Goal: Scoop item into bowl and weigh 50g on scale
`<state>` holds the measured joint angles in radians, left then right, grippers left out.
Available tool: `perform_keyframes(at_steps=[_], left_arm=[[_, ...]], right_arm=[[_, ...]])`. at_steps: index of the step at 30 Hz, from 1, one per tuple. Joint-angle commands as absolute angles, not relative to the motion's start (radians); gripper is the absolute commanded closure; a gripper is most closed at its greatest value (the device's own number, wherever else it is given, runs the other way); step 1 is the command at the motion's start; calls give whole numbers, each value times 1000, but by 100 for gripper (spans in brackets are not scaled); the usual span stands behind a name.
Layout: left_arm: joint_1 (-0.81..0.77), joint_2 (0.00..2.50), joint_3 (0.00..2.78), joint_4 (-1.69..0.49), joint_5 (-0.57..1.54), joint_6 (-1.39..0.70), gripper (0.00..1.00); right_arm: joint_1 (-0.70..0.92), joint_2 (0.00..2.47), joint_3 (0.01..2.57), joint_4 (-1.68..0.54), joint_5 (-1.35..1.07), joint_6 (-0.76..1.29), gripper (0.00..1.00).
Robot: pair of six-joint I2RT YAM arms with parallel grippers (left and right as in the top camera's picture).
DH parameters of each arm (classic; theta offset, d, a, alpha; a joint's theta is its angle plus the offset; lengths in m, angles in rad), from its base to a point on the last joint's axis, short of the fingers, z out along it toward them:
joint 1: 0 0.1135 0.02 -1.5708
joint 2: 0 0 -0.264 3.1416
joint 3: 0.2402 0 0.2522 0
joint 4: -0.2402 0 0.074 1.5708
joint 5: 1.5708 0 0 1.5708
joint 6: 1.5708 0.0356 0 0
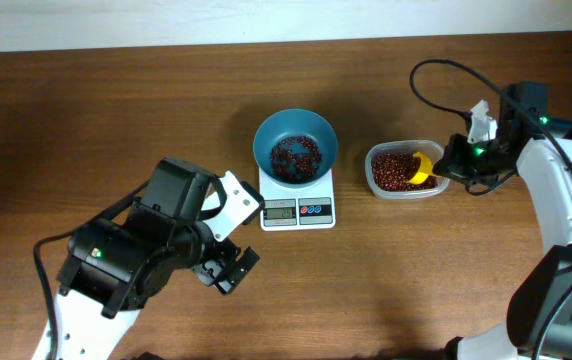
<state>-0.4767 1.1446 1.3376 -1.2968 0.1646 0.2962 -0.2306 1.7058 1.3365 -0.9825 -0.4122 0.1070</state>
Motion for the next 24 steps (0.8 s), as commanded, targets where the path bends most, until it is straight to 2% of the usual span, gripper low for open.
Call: perform_keyframes(at_steps=[1,17,24], left_arm=[[-475,1146,1334,-1296,161,311,1],[-475,1146,1334,-1296,161,311,1],[-475,1146,1334,-1296,161,311,1]], right_arm=[[-236,1731,1324,-979,-485,113,96],[-244,1787,1323,-972,-566,113,96],[-351,1787,1323,-972,-679,101,96]])
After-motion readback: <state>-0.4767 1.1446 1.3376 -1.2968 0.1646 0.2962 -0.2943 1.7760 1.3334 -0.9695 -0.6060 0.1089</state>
